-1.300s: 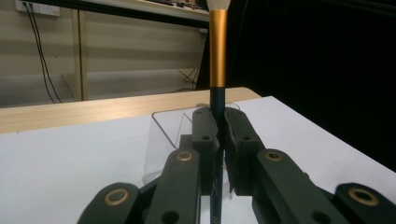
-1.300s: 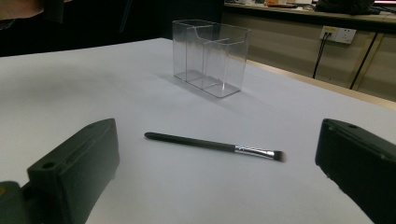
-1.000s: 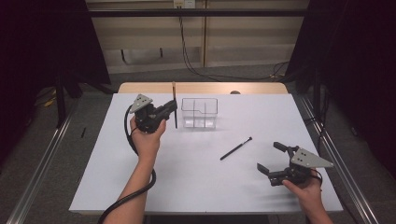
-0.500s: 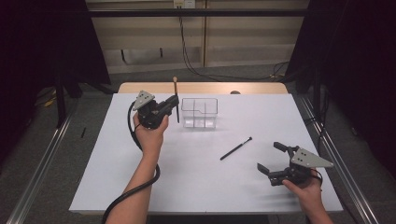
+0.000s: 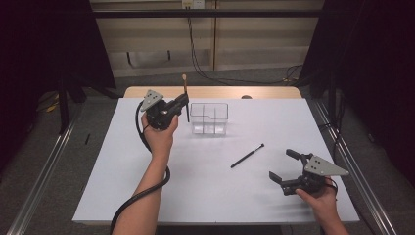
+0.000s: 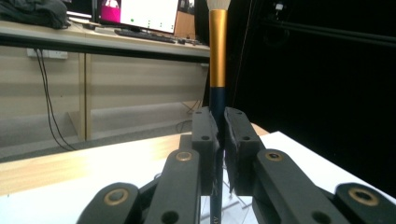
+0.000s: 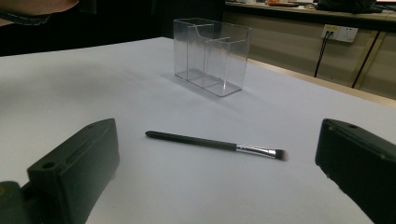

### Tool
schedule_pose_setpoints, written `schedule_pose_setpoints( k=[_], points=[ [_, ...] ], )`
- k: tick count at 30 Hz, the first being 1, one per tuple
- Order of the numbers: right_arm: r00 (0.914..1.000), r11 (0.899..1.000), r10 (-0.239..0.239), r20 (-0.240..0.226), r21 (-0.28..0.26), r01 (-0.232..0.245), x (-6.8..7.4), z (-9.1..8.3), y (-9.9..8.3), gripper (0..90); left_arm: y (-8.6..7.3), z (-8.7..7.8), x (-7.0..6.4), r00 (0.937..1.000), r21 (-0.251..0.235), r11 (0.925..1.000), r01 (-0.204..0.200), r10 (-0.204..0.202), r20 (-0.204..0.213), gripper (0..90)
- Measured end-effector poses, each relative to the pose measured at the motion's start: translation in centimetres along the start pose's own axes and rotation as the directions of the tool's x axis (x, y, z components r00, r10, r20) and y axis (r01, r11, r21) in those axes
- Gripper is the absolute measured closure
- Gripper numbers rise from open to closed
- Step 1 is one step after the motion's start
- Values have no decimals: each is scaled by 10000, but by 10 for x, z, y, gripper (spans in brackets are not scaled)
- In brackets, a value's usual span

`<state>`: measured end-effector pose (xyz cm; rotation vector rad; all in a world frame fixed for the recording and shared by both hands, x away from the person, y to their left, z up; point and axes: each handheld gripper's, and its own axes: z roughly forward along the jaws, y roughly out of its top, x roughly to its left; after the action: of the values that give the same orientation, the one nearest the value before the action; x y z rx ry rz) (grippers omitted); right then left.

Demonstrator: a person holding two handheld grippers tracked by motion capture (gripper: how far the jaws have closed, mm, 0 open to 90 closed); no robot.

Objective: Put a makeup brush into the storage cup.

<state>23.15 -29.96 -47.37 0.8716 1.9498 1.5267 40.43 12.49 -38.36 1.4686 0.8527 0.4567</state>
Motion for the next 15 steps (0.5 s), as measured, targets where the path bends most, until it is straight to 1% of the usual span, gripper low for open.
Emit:
schedule_pose_setpoints(
  k=[1,3,6,10,15],
  points=[
    [10000,10000,-3,0,1,3,0,0,0,0,1,1,0,10000,-68,10000,43,-43,-37,834],
    [10000,10000,15,1,-8,-15,0,0,0,0,2,2,1,10000,-46,10000,-40,40,-15,834],
    [10000,10000,21,-7,-8,-21,0,0,0,0,4,4,2,10000,-70,10000,-31,30,-43,834],
    [10000,10000,54,1,-20,-54,0,0,0,0,6,7,2,9999,-174,9998,98,-98,-26,834],
    [10000,10000,15,-40,13,-15,0,0,0,0,9,12,3,10000,-154,9999,15,-15,-28,834]
  ],
)
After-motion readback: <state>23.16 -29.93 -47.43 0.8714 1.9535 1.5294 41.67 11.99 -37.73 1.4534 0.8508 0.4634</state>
